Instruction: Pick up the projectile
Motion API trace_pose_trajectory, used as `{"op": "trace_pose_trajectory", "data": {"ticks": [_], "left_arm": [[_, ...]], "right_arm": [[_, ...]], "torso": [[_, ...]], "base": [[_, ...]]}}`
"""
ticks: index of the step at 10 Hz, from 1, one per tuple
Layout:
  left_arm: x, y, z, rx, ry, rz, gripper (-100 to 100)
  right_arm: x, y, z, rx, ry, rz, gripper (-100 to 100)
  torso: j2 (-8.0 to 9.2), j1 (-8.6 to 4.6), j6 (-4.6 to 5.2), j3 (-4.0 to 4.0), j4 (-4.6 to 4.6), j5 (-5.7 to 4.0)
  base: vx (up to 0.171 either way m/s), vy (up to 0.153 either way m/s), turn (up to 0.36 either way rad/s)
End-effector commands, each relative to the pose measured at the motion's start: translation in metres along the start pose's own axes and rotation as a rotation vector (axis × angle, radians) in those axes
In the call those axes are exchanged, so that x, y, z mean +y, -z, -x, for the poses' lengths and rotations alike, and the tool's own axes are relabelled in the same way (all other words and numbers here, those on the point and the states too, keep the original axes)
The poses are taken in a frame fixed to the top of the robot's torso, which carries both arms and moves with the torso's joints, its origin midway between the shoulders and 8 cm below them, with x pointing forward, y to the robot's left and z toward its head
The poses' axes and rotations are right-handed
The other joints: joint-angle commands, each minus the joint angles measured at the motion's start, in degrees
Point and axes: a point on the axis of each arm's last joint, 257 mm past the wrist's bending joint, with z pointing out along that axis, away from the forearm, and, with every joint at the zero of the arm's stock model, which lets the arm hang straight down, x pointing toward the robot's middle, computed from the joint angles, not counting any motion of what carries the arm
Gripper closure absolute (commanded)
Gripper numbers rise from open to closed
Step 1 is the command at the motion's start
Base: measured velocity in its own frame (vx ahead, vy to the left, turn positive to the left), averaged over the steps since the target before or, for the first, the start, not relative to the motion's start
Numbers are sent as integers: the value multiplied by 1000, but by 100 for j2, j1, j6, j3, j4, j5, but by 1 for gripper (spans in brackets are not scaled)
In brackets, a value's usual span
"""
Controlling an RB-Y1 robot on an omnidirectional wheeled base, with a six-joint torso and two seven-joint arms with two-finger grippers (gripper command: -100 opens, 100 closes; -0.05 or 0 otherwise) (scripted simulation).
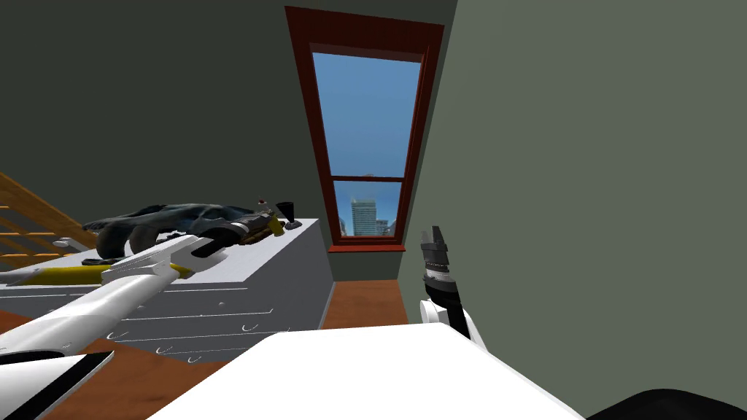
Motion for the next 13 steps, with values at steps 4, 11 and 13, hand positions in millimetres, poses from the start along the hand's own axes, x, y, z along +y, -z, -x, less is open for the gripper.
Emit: {"op": "trace_pose_trajectory", "data": {"ticks": [4,11,13], "left_arm": [[-7,29,-8,-12,30,-24,100],[-10,74,-24,7,37,-35,100],[-3,89,-22,-7,64,-14,100]], "right_arm": [[0,0,0,0,0,0,0],[0,0,0,0,0,0,0],[0,0,0,0,0,0,0]], "torso": [[-43,28,-12,-36,-32,36],[-49,70,-19,-62,-77,99],[-19,72,-25,-46,-72,103]], "base": [[94,14,66],[60,10,29],[65,15,83]]}}
